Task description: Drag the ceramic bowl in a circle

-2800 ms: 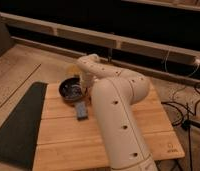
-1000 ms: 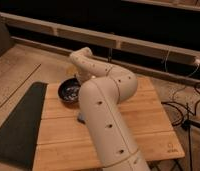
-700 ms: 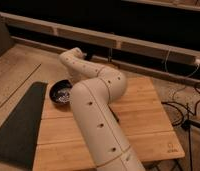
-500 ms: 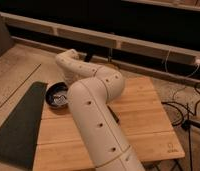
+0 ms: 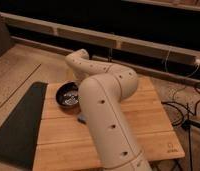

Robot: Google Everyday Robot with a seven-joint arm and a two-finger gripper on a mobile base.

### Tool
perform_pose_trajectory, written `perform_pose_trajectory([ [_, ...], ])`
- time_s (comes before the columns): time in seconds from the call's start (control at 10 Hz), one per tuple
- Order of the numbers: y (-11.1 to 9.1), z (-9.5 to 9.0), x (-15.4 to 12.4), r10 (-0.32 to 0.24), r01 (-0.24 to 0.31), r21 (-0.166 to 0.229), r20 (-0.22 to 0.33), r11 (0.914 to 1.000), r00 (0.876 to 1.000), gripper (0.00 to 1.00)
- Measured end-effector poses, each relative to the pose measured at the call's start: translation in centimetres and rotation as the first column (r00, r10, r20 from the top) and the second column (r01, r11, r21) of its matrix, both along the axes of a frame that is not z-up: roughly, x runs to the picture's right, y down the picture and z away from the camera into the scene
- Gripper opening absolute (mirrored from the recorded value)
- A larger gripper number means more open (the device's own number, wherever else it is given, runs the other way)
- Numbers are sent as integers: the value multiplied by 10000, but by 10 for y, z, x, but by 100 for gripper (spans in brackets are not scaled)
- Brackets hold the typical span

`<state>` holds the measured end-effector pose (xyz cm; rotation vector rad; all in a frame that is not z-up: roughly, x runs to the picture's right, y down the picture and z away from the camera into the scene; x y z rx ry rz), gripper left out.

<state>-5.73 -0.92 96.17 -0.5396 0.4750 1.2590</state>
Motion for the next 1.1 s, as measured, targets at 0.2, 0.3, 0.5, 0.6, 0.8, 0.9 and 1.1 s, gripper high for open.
perform_pose_trajectory([
  [0.2, -21, 2, 32, 822, -796, 465, -564, 9957, 9950, 0],
  [0.3, -22, 2, 35, 892, -863, 479, -622, 9951, 9941, 0],
  [0.5, -22, 2, 30, 874, -847, 481, -563, 9952, 9946, 0],
  [0.6, -22, 2, 29, 871, -846, 475, -551, 9953, 9947, 0],
  [0.8, -15, 11, 36, 789, -763, 367, -736, 9964, 9942, 0],
  [0.9, -17, 17, 41, 789, -758, 388, -833, 9964, 9934, 0],
  [1.1, -27, 27, 46, 790, -748, 529, -832, 9958, 9934, 0],
])
